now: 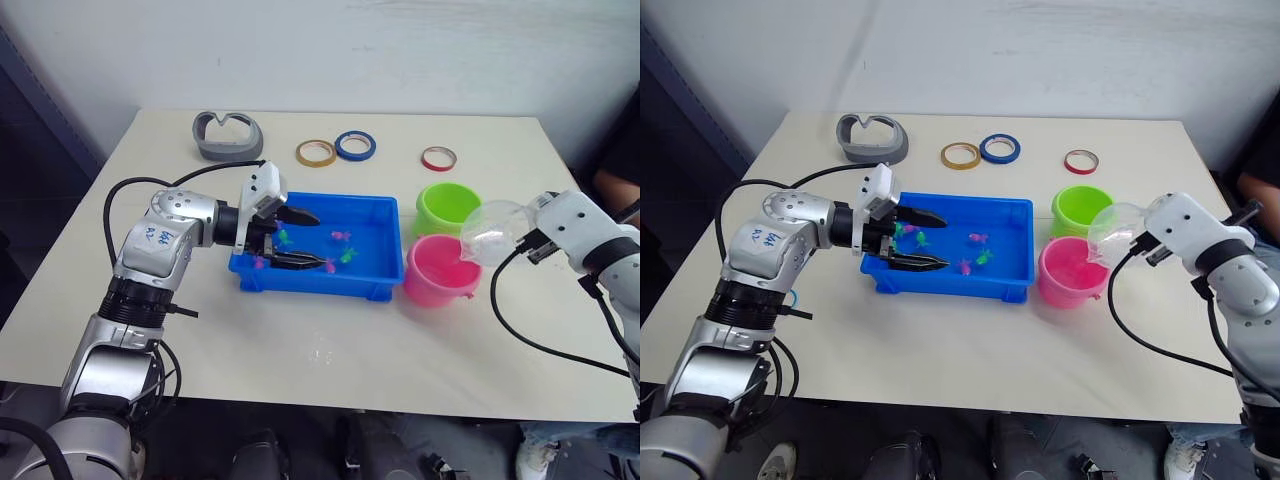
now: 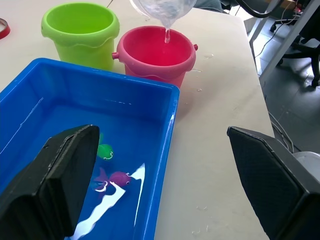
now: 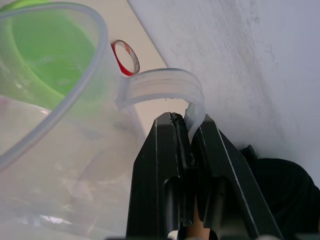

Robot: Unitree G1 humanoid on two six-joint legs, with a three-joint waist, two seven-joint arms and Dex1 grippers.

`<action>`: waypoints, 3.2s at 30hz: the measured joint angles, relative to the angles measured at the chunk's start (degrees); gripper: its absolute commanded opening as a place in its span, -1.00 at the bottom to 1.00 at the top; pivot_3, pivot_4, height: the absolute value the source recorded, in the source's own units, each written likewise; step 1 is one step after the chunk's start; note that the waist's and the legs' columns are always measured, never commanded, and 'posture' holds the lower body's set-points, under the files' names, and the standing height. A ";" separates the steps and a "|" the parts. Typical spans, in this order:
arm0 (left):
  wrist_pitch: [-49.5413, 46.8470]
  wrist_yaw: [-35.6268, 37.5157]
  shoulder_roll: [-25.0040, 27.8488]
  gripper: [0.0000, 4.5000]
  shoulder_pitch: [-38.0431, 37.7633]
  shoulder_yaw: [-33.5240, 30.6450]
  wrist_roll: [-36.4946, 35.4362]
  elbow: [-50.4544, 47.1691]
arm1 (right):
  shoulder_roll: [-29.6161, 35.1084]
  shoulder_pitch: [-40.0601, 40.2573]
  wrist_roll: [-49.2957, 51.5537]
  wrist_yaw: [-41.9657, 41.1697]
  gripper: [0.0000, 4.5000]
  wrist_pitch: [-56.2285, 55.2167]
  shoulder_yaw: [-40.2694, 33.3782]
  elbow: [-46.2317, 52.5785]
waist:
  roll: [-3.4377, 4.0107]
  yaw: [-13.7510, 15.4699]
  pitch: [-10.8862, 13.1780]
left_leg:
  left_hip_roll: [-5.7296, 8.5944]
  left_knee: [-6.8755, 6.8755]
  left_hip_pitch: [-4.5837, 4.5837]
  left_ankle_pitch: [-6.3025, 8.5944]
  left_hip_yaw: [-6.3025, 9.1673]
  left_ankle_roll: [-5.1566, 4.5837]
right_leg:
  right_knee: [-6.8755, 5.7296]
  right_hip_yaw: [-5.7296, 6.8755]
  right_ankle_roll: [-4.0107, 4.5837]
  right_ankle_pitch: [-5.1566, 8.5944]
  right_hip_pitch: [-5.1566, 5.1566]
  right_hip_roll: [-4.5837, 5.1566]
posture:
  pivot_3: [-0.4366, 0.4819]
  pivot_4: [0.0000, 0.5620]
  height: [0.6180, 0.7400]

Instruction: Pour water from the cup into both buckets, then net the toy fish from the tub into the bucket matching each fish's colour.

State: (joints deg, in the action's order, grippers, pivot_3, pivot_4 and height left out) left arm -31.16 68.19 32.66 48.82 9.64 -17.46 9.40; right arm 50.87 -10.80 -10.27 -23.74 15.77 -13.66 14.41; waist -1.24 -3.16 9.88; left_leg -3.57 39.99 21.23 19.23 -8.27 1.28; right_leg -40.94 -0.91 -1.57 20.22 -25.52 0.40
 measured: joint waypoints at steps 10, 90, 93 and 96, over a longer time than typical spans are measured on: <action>0.07 -0.26 -0.03 1.00 0.00 0.00 0.03 0.01 | 0.33 -0.06 -3.25 -0.97 -0.98 -2.87 1.97 -0.55 | 0.00 -0.01 0.00 | 0.00 0.01 0.00 0.00 0.00 0.00 | -0.02 0.00 0.00 0.00 0.00 0.00 | -0.05 -0.47 0.22; -2.38 -10.58 1.81 1.00 -1.59 -6.02 -0.46 -2.41 | -8.97 -23.38 -2.39 11.65 -0.98 4.29 5.74 -22.29 | 0.08 -0.23 0.05 | -0.01 0.09 0.02 0.00 -0.13 0.00 | -0.21 -0.08 0.01 -0.01 -0.13 0.01 | -0.05 -0.47 0.22; -2.45 -10.54 1.76 1.00 -1.59 -6.02 -0.45 -2.40 | -8.97 -23.61 -4.74 14.08 -0.98 5.89 6.17 -21.05 | 0.09 -0.23 0.05 | -0.01 0.10 0.01 0.00 -0.13 0.00 | -0.21 -0.09 0.01 0.00 -0.14 0.01 | -0.05 -0.47 0.22; -2.45 -10.52 1.47 1.00 -1.59 -6.01 -0.44 -2.33 | -8.97 -23.65 -7.26 15.98 -0.98 6.81 7.21 -20.87 | 0.09 -0.22 0.05 | -0.01 0.10 0.02 0.00 -0.13 0.00 | -0.22 -0.09 0.01 0.00 -0.14 0.01 | -0.05 -0.47 0.22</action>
State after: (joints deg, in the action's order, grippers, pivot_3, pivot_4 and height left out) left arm -33.61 57.67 34.13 47.23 3.63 -17.90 7.08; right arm 41.90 -34.45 -17.53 -7.76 22.58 -6.44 -6.47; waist -1.15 -3.38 9.93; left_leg -3.58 40.08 21.24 19.23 -8.40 1.29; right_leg -41.16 -1.00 -1.56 20.22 -25.66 0.41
